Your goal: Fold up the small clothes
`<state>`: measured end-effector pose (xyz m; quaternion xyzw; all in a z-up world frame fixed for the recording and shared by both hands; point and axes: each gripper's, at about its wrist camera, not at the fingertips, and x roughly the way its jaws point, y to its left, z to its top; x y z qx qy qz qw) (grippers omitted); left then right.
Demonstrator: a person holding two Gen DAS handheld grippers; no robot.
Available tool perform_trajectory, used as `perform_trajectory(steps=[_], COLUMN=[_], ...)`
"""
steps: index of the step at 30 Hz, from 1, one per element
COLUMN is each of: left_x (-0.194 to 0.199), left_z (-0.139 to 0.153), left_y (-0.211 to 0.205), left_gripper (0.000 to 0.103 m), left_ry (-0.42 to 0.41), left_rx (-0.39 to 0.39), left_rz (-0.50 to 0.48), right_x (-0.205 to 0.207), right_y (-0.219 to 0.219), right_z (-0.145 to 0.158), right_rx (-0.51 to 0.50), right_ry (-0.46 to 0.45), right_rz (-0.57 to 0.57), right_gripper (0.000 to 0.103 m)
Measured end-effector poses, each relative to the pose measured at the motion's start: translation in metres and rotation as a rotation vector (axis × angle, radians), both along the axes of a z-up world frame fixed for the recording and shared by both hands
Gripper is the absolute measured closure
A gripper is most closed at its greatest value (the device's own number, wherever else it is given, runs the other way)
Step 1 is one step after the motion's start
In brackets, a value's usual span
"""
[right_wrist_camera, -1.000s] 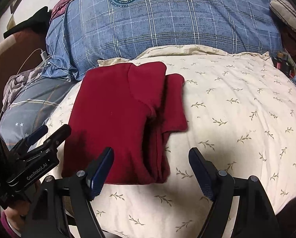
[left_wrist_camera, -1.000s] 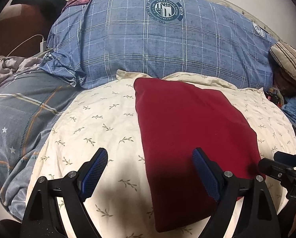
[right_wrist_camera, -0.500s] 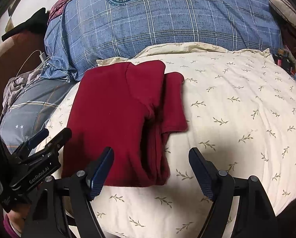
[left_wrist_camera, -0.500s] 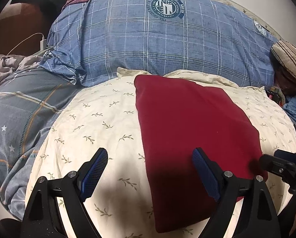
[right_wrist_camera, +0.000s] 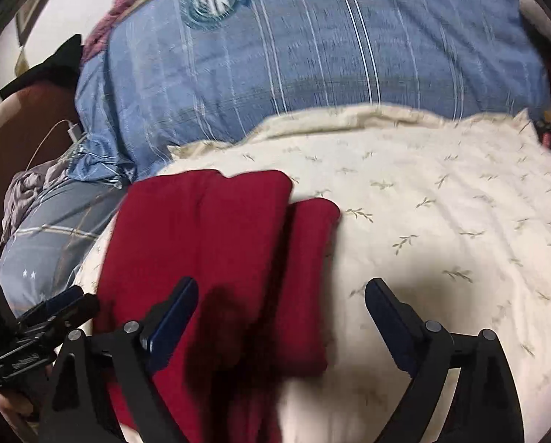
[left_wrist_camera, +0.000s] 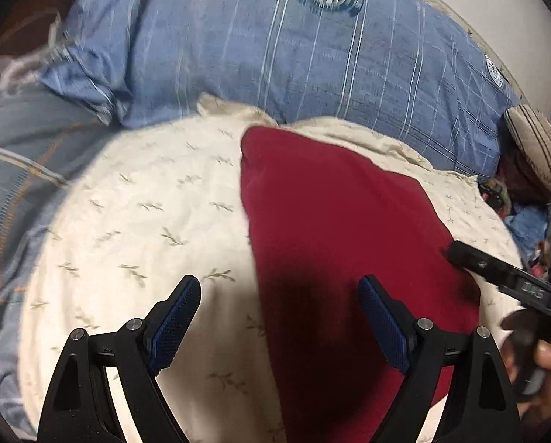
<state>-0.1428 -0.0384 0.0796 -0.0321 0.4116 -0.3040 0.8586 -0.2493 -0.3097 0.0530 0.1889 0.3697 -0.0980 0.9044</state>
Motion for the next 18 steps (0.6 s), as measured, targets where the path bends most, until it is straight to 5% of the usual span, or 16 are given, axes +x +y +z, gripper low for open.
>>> perform_trajectory(steps=[4, 7, 9, 10, 15, 18], left_x=[0.017, 0.026, 0.032, 0.037, 0.046, 0.047], left_z=[-0.015, -0.023, -0.027, -0.027, -0.005, 0.011], left_y=[-0.020, -0.037, -0.041, -0.042, -0.051, -0.054], left_gripper=[0.015, 0.015, 0.017, 0.019, 0.054, 0.055], left_ry=[0.079, 0.091, 0.102, 0.110, 0.052, 0.035], left_rx=[-0.011, -0.011, -0.025, -0.036, -0.026, -0.037], left_rz=[-0.079, -0.125, -0.130, -0.131, -0.136, -0.155], right_x=[0.020, 0.031, 0.036, 0.039, 0.034, 0.034], right_y=[-0.009, -0.005, 0.001, 0.003, 0.007, 0.000], right_z=[-0.018, -0.023, -0.025, -0.026, -0.003, 0.011], right_rx=[0.149, 0.141, 0.130, 0.140, 0.097, 0.137], right_ry=[-0.006, -0.037, -0.045, -0.039, -0.079, -0.088], right_rz=[0.075, 0.095, 0.133, 0.152, 0.150, 0.141], right_gripper=[0.010, 0.008, 0.018, 0.037, 0.061, 0.068])
